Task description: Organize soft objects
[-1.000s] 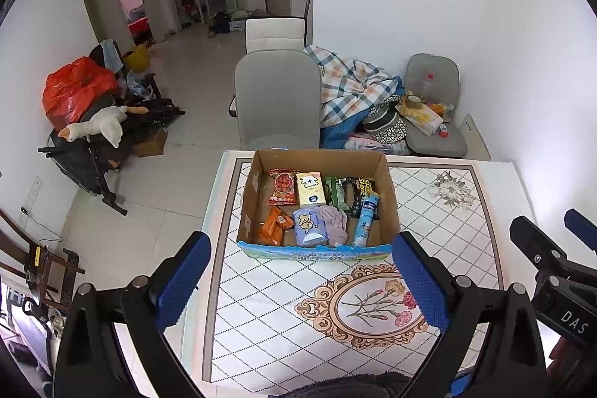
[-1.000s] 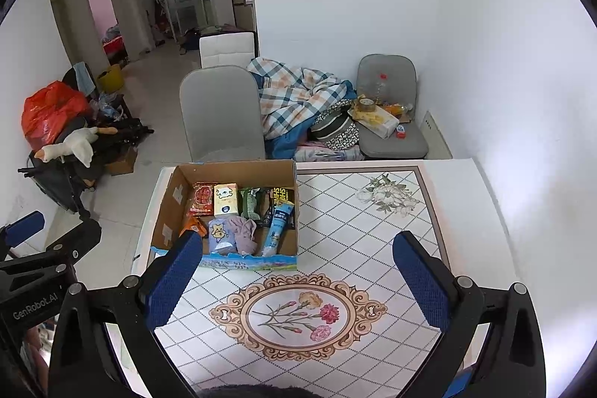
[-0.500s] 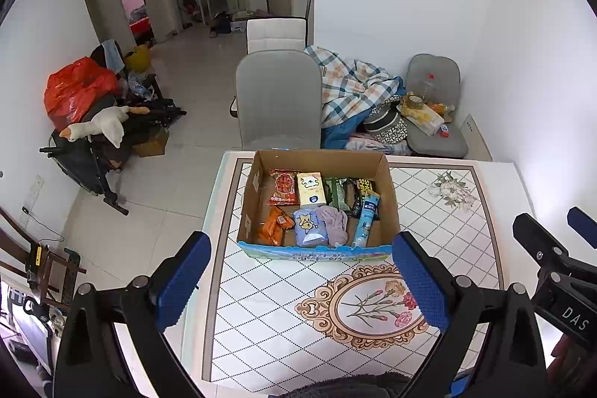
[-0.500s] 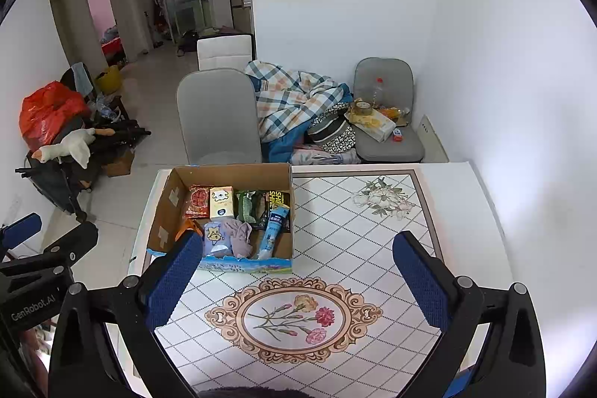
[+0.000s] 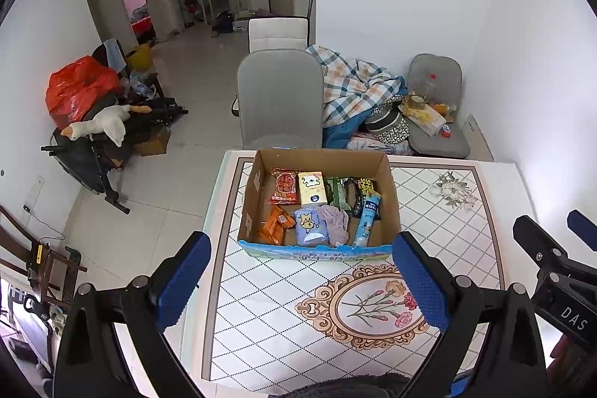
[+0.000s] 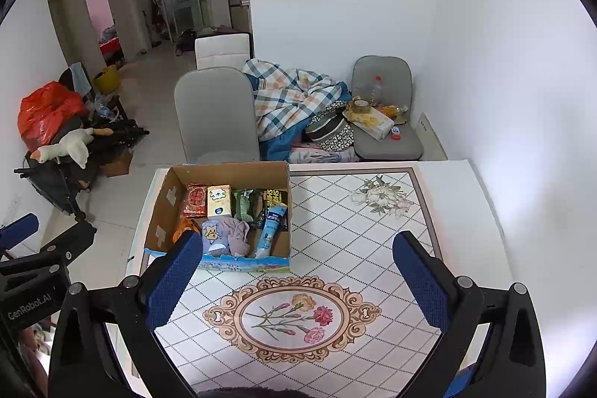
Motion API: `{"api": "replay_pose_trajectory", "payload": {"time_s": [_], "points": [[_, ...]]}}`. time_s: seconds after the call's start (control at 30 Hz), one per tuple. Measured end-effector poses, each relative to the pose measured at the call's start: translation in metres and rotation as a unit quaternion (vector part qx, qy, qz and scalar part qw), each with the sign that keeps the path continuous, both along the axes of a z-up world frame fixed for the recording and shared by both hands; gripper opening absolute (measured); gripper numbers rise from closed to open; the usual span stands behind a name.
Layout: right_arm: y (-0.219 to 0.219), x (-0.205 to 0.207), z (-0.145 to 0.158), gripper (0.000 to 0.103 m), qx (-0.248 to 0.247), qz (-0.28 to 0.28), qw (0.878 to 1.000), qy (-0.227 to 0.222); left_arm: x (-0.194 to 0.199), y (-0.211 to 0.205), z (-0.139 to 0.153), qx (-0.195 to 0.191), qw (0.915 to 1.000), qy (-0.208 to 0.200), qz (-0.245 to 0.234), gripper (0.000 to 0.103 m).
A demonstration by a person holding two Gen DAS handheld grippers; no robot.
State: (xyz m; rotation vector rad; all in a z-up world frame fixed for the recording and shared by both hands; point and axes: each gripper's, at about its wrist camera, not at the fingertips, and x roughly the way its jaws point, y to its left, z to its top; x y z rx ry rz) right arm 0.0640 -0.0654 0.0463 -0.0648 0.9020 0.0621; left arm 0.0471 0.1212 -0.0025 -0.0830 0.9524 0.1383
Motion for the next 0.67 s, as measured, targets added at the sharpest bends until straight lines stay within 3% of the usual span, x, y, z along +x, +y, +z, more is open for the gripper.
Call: {"api": "replay_pose_trajectory", "payload": {"time_s": [0.67], "points": [[0.0032,-0.0014,-0.0002,0.103,0.003,0.0,1.0,-0.001,-0.0012,0.0018,-0.0022,0.001,0.9999,-0.004,0.011,0.1]]}}
